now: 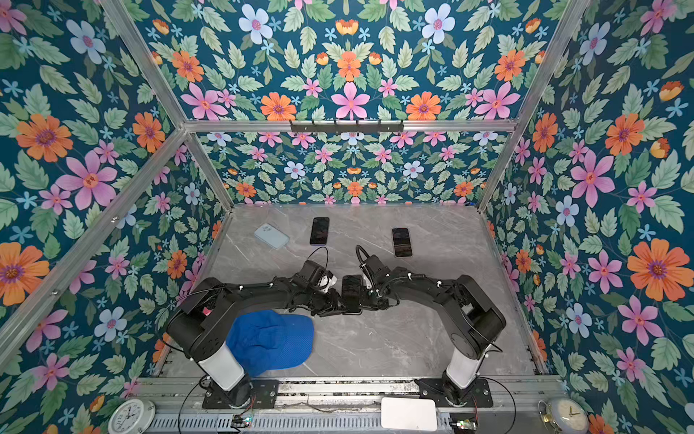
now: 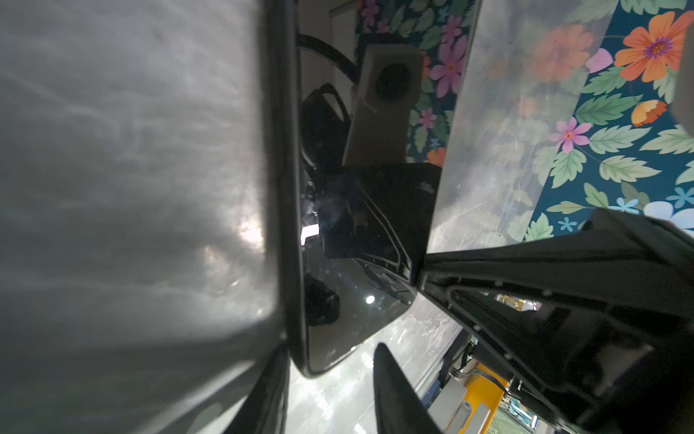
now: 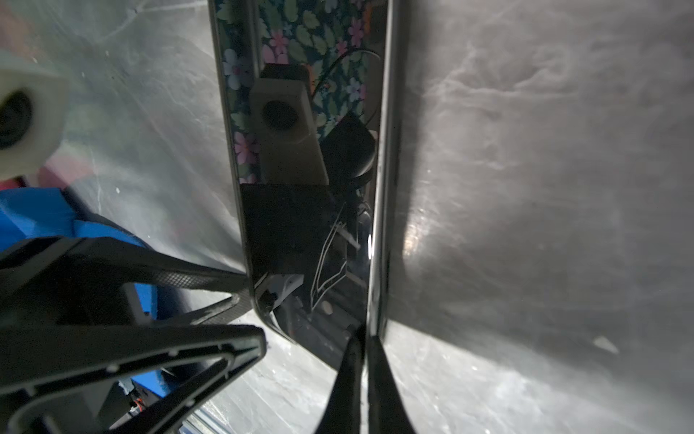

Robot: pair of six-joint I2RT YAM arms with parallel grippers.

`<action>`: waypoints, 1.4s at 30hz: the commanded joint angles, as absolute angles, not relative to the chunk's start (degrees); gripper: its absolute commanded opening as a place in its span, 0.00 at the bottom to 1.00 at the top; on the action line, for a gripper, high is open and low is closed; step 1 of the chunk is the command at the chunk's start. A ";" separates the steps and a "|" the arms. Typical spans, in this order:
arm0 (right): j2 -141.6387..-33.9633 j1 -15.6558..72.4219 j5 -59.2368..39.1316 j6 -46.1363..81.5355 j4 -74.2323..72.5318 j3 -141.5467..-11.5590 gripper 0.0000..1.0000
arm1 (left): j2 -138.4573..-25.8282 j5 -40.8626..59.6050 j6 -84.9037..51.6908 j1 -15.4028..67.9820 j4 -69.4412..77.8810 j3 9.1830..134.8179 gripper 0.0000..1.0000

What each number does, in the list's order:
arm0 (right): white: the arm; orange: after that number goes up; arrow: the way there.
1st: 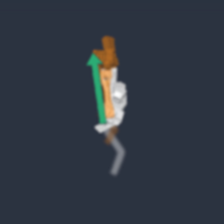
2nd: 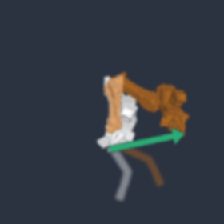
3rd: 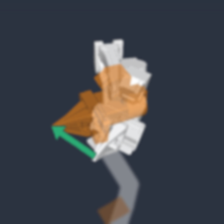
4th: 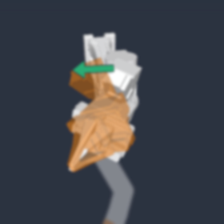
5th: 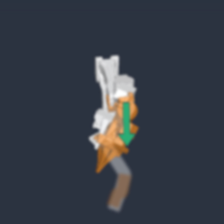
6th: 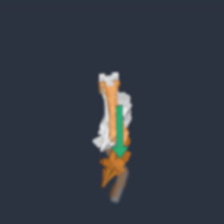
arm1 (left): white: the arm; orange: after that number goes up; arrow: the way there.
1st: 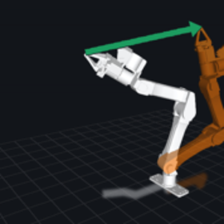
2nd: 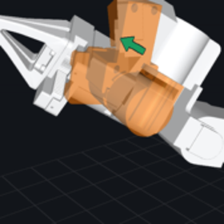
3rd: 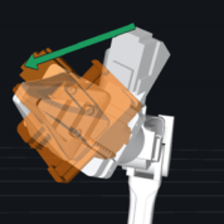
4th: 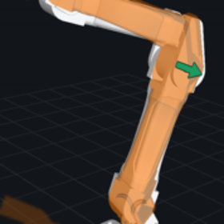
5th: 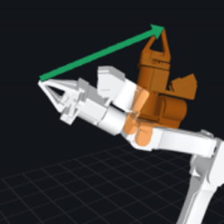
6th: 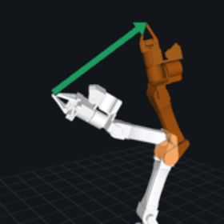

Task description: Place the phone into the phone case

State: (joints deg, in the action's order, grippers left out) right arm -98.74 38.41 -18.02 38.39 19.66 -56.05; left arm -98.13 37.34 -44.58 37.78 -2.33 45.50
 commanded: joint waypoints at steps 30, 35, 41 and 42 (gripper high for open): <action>-95.59 37.43 -14.14 36.50 23.99 -56.26 0.13 | -98.44 36.78 -44.38 37.31 -1.41 44.87 0.20; -96.48 36.92 -15.66 35.69 23.08 -55.92 0.21 | -98.28 36.92 -44.41 37.32 -2.39 45.02 0.22; -98.02 35.97 -19.28 36.04 19.94 -54.58 0.27 | -99.70 37.72 -44.77 37.28 -2.64 46.11 0.27; -98.36 35.96 -19.53 36.04 19.71 -54.69 0.27 | -100.09 37.93 -44.78 37.42 -2.55 46.38 0.27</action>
